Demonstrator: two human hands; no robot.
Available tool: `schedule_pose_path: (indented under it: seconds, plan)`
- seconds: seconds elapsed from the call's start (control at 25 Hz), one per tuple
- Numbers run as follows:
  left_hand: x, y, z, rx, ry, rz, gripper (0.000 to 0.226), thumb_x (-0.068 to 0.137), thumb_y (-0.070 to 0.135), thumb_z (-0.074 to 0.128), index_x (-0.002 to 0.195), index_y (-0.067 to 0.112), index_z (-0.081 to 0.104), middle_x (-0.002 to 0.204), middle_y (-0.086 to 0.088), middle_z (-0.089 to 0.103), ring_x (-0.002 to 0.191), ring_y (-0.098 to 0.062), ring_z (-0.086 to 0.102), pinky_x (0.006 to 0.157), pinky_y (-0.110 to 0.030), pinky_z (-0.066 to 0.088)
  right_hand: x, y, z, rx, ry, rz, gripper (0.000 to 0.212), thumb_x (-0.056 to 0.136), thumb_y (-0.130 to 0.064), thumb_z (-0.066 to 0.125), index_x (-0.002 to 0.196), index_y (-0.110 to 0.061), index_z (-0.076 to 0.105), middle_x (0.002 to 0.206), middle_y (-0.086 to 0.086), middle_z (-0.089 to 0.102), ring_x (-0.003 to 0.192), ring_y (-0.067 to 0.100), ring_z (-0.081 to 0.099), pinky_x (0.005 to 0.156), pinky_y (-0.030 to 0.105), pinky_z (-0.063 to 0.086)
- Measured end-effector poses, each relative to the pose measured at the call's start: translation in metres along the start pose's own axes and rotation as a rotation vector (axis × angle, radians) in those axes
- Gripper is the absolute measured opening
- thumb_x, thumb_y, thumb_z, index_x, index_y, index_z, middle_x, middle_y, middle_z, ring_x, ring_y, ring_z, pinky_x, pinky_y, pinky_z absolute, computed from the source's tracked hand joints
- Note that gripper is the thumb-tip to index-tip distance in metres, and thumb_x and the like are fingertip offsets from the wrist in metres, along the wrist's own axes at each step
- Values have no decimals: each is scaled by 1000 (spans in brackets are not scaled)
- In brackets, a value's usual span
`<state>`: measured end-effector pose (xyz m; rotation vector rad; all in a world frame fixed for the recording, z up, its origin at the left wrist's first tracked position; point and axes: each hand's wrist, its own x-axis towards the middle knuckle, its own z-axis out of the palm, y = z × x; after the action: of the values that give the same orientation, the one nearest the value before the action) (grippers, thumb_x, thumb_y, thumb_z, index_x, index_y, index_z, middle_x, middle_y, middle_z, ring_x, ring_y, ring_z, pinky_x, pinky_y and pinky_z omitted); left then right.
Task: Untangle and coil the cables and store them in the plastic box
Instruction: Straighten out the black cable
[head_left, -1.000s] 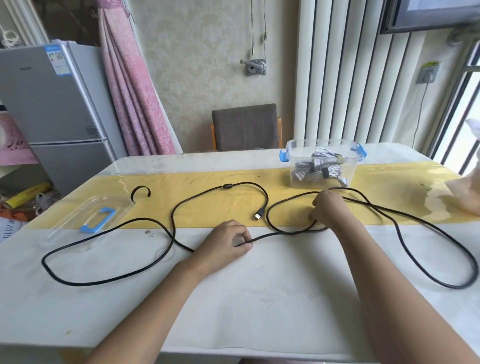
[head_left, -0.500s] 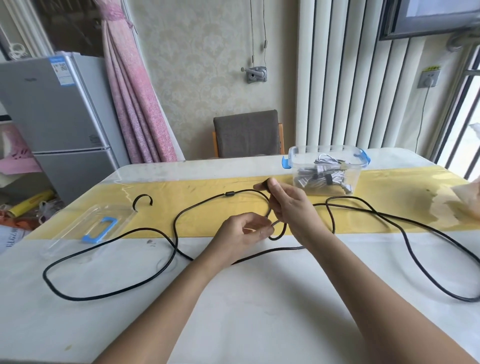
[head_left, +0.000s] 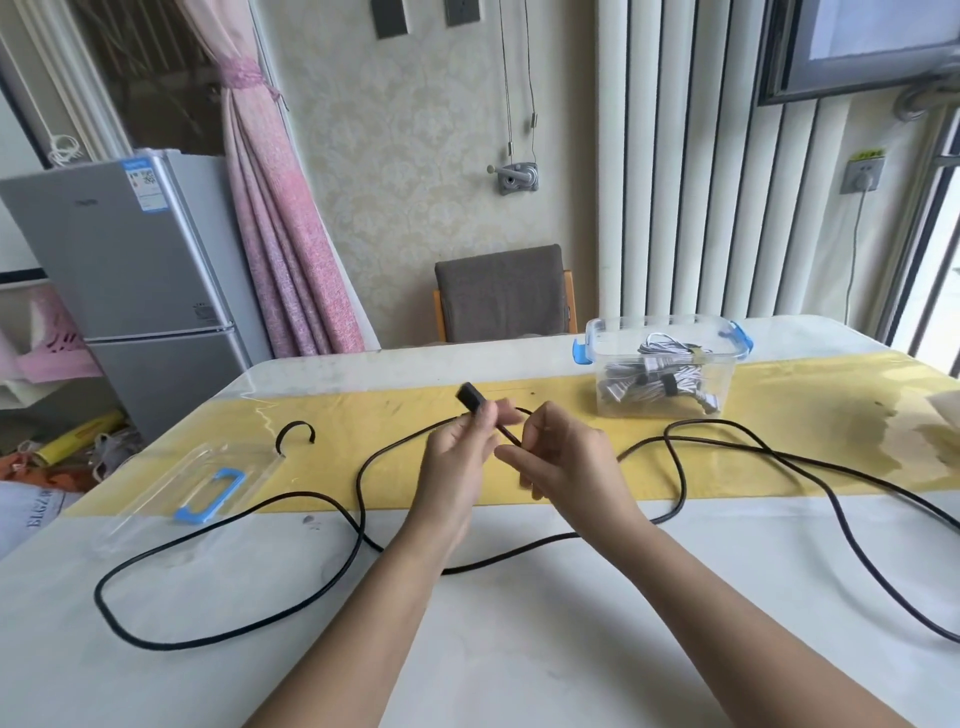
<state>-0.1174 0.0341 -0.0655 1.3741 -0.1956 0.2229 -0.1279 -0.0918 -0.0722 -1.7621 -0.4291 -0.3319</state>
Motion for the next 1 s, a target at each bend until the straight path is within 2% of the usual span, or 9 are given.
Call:
schedule_pose_path:
  seconds: [0.12,0.2,0.28,0.48,0.56,0.68,0.76,0.88,1.0]
  plan:
    - [22,18,-14,-638,-24,-186,34,97,29,43,69,11,51,53,4,48,50,-8,51,57,-20,50,1,2,-4,14,-237,64,20,94,-31,56,87,-13,51,51,5,58,41,17,41,44,25,35]
    - [30,22,-25,-990,-315,-391,35,97,28,44,68,10,51,50,5,32,42,-7,31,42,-19,34,2,5,-8,75,-472,59,25,98,-33,45,92,-15,62,52,5,56,42,15,38,46,23,34]
    - [30,20,-29,-1067,-570,-507,35,100,25,41,72,6,52,51,4,27,42,-8,22,42,-22,22,4,8,-11,64,-632,61,30,98,-35,45,96,-19,70,55,2,54,46,14,35,48,21,32]
    - [10,8,-36,-835,-752,-579,30,102,23,35,80,10,51,50,8,16,41,-4,11,39,-18,10,9,18,-27,-368,-671,90,23,87,-44,61,78,-26,71,59,-7,53,51,10,38,50,21,34]
    - [6,3,-42,-734,-820,-593,28,103,20,32,88,7,52,53,7,15,42,-4,11,38,-18,11,16,28,-39,-599,-594,97,28,85,-45,63,63,-27,62,54,-11,53,53,8,42,57,24,37]
    - [7,-3,-47,-673,-954,-653,28,102,19,32,89,9,55,57,6,26,43,-3,12,36,-19,13,24,32,-56,-656,-428,181,38,88,-42,60,56,-24,52,52,-7,46,53,12,40,53,24,33]
    - [10,-10,-47,-508,-955,-643,32,99,26,41,73,16,57,54,7,39,40,-2,16,34,-16,14,25,26,-60,-521,-418,262,40,91,-37,57,56,-20,53,53,-5,42,51,14,35,49,22,29]
    - [7,-21,-42,67,-714,-539,47,90,32,56,46,17,52,46,-2,52,31,-2,24,34,-11,20,22,13,-61,-54,-510,412,36,94,-18,52,57,-14,53,53,-5,34,52,14,26,51,21,22]
    - [5,-29,-25,223,-515,-432,45,88,36,54,56,8,67,62,-14,67,33,-5,29,38,-14,22,25,13,-58,140,-441,421,30,97,-15,45,76,-5,64,58,-2,26,54,13,19,54,26,16]
